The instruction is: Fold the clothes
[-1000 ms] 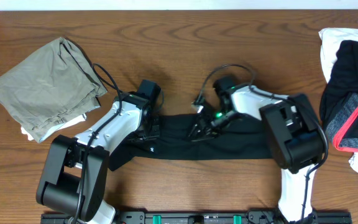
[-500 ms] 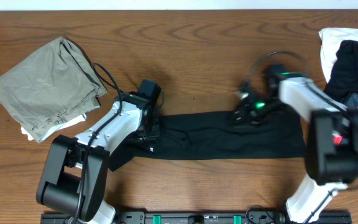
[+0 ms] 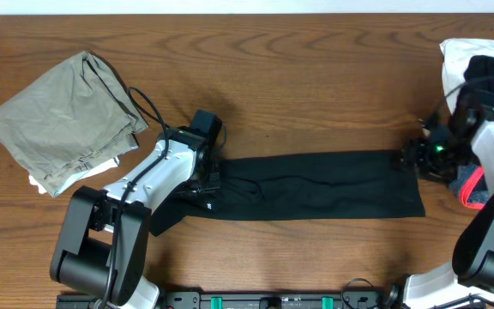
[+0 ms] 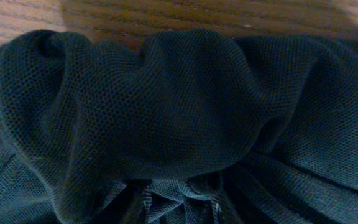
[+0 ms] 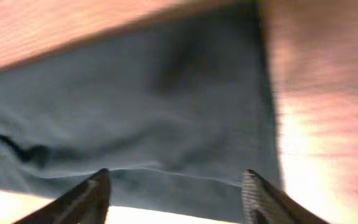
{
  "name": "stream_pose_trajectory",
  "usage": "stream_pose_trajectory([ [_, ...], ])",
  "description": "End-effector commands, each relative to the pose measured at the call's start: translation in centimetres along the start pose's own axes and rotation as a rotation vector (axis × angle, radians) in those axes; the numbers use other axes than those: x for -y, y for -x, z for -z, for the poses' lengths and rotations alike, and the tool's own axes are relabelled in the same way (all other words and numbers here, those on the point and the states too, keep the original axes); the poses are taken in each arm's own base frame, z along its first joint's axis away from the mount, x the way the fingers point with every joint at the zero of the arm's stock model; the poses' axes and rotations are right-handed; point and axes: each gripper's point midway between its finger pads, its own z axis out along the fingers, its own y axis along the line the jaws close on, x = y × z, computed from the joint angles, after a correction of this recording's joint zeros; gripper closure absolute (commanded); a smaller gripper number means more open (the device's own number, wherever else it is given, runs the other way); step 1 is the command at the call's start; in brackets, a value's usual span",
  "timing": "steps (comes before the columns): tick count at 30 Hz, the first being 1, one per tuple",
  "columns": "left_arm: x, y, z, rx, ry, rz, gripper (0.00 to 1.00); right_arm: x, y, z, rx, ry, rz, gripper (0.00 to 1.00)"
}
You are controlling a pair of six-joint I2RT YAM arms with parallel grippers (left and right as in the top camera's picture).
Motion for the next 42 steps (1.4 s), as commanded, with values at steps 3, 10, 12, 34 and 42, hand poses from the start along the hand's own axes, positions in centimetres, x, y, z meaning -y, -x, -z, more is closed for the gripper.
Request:
stream_pose_trajectory([
  [3, -1.7, -0.3, -1.1, -0.019, 0.085, 0.004, 0.66, 2.9, -1.2, -1.2, -0.04, -0.048, -0.07, 0.3],
  [10, -1.7, -0.4, -1.1, -0.022, 0.083, 0.005, 0.66, 4.0, -0.6, -2.6, 0.012, -0.058, -0.073, 0.24],
  [12, -1.7, -0.4, -1.1, -0.022, 0.083, 0.004, 0.66, 4.2, -0.2, -2.9, 0.035, -0.061, -0.067, 0.23],
  [34, -1.7, -0.5, -1.1, -0.026, 0.081, 0.005, 0.66, 1.5, -0.9, -5.7, 0.042, 0.026, -0.002, 0.23],
  [42, -1.7, -0.5, -1.1, -0.026, 0.081, 0.005, 0.66, 3.6, -0.9, -5.9, 0.055, -0.078, -0.054, 0.22],
])
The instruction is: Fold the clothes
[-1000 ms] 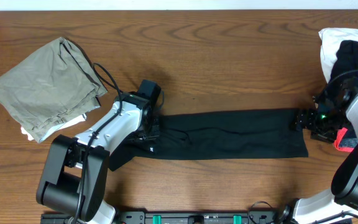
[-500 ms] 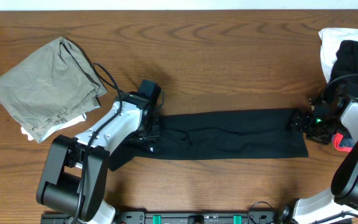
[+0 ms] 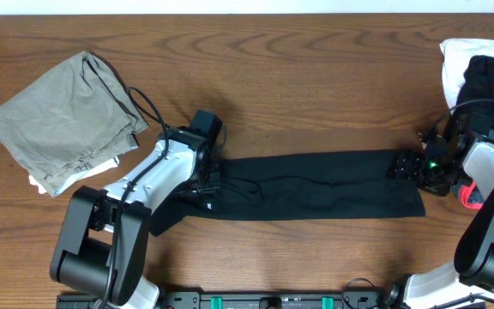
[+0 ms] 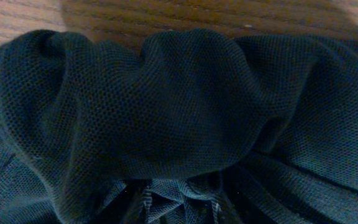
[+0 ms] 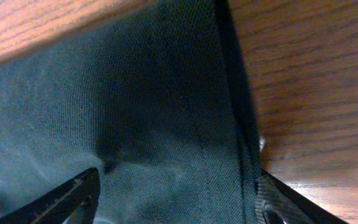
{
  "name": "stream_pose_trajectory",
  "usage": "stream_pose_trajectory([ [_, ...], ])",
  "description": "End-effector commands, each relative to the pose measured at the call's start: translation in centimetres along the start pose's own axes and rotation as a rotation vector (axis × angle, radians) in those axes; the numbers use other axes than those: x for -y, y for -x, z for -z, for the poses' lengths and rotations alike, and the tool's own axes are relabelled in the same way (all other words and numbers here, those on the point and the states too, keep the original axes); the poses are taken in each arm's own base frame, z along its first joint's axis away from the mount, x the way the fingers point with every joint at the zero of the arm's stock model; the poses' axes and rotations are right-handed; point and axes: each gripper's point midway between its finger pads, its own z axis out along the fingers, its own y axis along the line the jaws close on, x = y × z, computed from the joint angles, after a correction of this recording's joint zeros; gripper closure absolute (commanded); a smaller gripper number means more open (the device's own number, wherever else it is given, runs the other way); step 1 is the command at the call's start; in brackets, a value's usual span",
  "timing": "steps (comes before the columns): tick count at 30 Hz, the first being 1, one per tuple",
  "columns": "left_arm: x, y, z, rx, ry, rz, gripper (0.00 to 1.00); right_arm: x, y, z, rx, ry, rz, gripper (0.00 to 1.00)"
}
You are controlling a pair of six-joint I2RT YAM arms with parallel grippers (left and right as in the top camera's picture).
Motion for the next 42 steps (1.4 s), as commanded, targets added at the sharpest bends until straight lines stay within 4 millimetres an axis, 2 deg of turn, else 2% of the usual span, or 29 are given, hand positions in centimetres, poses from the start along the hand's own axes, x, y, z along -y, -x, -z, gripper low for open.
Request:
stream_pose_trajectory([
  [1, -1.6, -0.4, -1.1, -0.024, 0.081, 0.005, 0.66, 1.7, -1.1, -1.1, -0.036, -0.075, -0.048, 0.22],
  [8, -1.6, -0.4, -1.1, -0.024, 0.08, 0.005, 0.66, 2.1, -1.2, -1.0, -0.031, -0.065, -0.09, 0.28],
  [17, -1.6, -0.4, -1.1, -0.025, 0.08, 0.005, 0.66, -0.7, -3.2, -3.2, -0.067, 0.013, -0.032, 0.33],
  [20, -1.4, -0.6, -1.1, -0.032, 0.066, 0.005, 0.65, -1.1, -3.7, -3.6, -0.078, 0.012, -0.015, 0.46],
  [22, -1.3, -0.6, -1.1, -0.034, 0.06, 0.005, 0.65, -1.1, -3.6, -3.6, -0.075, 0.012, -0.017, 0.68],
  [23, -1.3, -0.6, -1.1, -0.034, 0.06, 0.005, 0.65, -1.0, -3.5, -3.5, -0.072, 0.009, -0.024, 0.75],
  [28, -1.2, -0.5, -0.9, -0.029, 0.056, 0.005, 0.66, -0.9, -2.7, -3.0, -0.057, 0.007, -0.039, 0.92],
  [30, -1.1, -0.3, -0.3, -0.021, 0.052, -0.001, 0.66, -0.7, -2.0, -2.3, -0.05, 0.002, -0.064, 0.99],
  [32, -0.9, 0.1, 0.7, -0.004, 0.041, -0.007, 0.66, -0.2, -1.1, -1.2, -0.042, -0.016, -0.102, 0.99],
  [36, -0.3, 1.1, 3.7, 0.075, 0.0, -0.004, 0.66, 1.0, 2.0, 2.7, -0.002, -0.057, -0.148, 0.99],
  [37, -0.2, 1.3, 4.5, 0.102, -0.014, -0.003, 0.64, 1.3, 2.7, 3.7, 0.011, -0.071, -0.154, 0.99],
  [38, -0.2, 1.5, 5.1, 0.123, -0.025, -0.003, 0.59, 1.7, 3.5, 4.8, 0.026, -0.088, -0.16, 0.99],
  [42, 0.0, 1.8, 7.6, 0.202, -0.065, -0.001, 0.52, 3.3, 5.5, 8.5, 0.075, -0.17, -0.179, 0.99],
])
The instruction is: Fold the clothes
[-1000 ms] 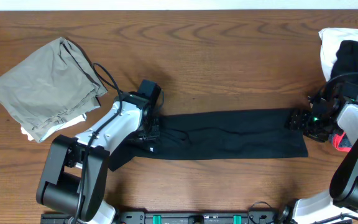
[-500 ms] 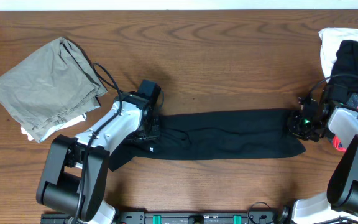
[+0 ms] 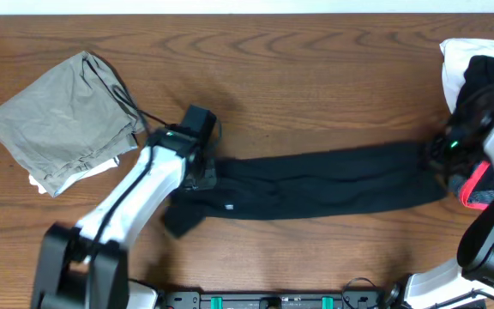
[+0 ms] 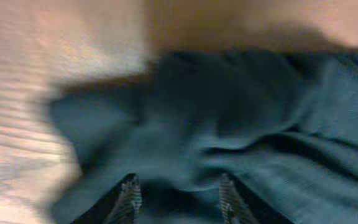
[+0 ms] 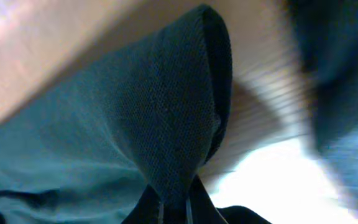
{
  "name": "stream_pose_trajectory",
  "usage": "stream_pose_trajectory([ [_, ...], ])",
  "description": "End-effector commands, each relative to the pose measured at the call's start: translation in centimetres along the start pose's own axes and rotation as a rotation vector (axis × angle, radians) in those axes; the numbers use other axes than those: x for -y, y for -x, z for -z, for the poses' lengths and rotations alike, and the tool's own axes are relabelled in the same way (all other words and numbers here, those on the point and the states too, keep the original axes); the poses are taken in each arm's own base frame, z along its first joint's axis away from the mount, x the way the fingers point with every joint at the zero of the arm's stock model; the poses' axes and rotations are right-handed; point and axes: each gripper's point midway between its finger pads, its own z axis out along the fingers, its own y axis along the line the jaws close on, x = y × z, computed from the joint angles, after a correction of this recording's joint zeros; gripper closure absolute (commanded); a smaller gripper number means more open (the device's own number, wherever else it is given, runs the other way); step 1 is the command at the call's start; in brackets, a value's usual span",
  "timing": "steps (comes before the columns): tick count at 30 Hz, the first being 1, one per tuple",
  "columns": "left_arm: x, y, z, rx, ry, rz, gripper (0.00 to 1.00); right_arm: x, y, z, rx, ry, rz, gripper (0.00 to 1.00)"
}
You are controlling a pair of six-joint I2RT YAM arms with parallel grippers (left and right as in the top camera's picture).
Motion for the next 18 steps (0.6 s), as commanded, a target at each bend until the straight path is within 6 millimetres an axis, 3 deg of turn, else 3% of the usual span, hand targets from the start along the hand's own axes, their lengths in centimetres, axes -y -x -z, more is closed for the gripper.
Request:
stream_pose_trajectory([
  [1, 0.2, 1.6, 2.7, 0.102, -0.026, -0.002, 0.51, 2.1, 2.4, 3.0, 0.078, -0.104, -0.031, 0.99],
  [4, 0.3, 1.8, 3.6, 0.13, -0.04, -0.001, 0.5, 2.9, 2.6, 4.2, 0.078, -0.155, -0.027, 0.99],
  [9, 0.3, 1.8, 3.7, 0.134, -0.042, 0.0, 0.49, 2.2, 1.3, 4.1, 0.021, -0.16, -0.013, 0.99],
  [18, 0.3, 1.8, 3.7, 0.134, -0.042, 0.0, 0.49, -2.8, -1.0, 3.1, -0.061, -0.185, 0.126, 0.99],
])
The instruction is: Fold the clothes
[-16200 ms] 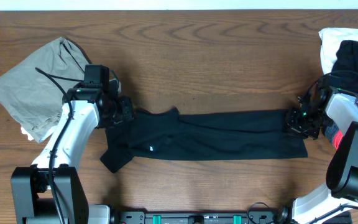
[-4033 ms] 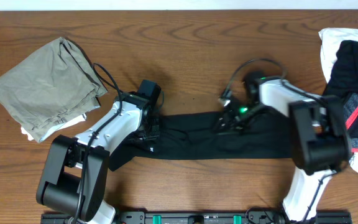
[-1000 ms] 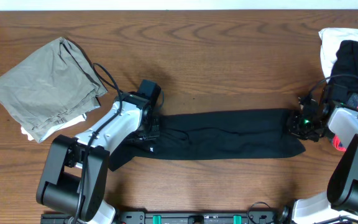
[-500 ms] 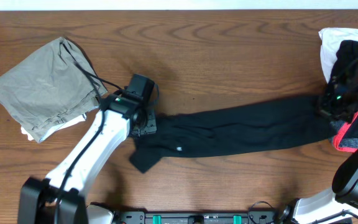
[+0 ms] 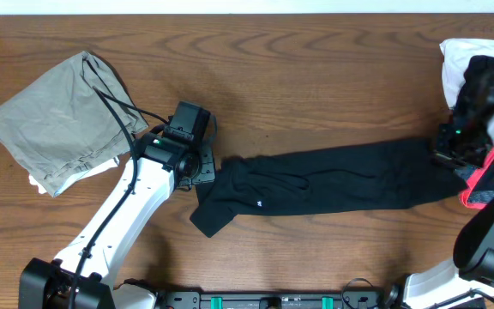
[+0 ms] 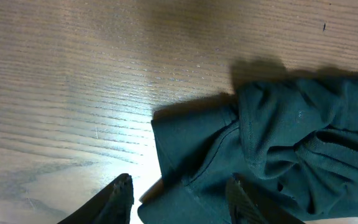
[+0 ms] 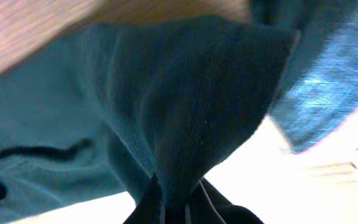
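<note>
A long black garment lies stretched across the table, its bunched left end near the table's middle-left. My right gripper is shut on the garment's right end, which rises pinched between the fingers in the right wrist view. My left gripper stands open just left of the bunched end, its fingertips straddling the cloth's lower-left corner without gripping it.
A folded olive-grey garment lies at the far left. At the far right edge sits a pile of white and dark clothes, with a red-and-blue item below it. Bare wooden table fills the back.
My left gripper has let go of the garment's left end and now stands open beside it. The garment has shifted right, its right end carried farther by my shut right gripper.
At first my left gripper was buried in the garment's left end and my right gripper was open over the flat right end. My right gripper then came down at that edge, later shut on it and lifted it. Now the left end is released.
</note>
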{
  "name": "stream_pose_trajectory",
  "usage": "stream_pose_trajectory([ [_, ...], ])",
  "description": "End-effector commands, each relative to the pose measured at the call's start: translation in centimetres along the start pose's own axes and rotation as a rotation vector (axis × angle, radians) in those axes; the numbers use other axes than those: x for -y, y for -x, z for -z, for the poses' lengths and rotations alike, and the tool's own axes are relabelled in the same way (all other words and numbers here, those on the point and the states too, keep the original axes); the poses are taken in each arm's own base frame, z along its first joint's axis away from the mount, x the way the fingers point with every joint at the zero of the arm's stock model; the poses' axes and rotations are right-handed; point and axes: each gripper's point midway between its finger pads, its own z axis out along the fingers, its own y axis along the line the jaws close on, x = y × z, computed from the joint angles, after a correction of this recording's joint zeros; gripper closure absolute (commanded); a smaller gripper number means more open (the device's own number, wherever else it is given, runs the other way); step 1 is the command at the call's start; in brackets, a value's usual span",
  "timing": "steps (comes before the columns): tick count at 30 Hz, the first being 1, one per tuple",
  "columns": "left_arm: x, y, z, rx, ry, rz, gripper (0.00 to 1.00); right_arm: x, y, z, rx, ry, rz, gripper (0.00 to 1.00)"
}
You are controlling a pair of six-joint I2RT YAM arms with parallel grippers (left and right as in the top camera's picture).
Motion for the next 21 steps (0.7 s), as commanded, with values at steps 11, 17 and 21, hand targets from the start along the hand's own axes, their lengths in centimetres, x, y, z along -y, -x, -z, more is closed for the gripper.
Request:
stream_pose_trajectory([
  [11, -0.2, 0.7, 0.5, 0.024, 0.011, -0.003, 0.49, -12.5, -3.0, -0.2, 0.017, -0.047, 0.276, 0.98],
  [17, -0.2, 0.7, 0.5, 0.023, 0.011, 0.0, 0.49, -16.9, -5.2, -1.0, 0.036, -0.041, 0.371, 0.92],
  [21, -0.2, 0.7, 0.5, 0.024, 0.011, 0.0, 0.49, -18.6, -6.5, -2.1, 0.043, -0.035, 0.419, 0.82],
])
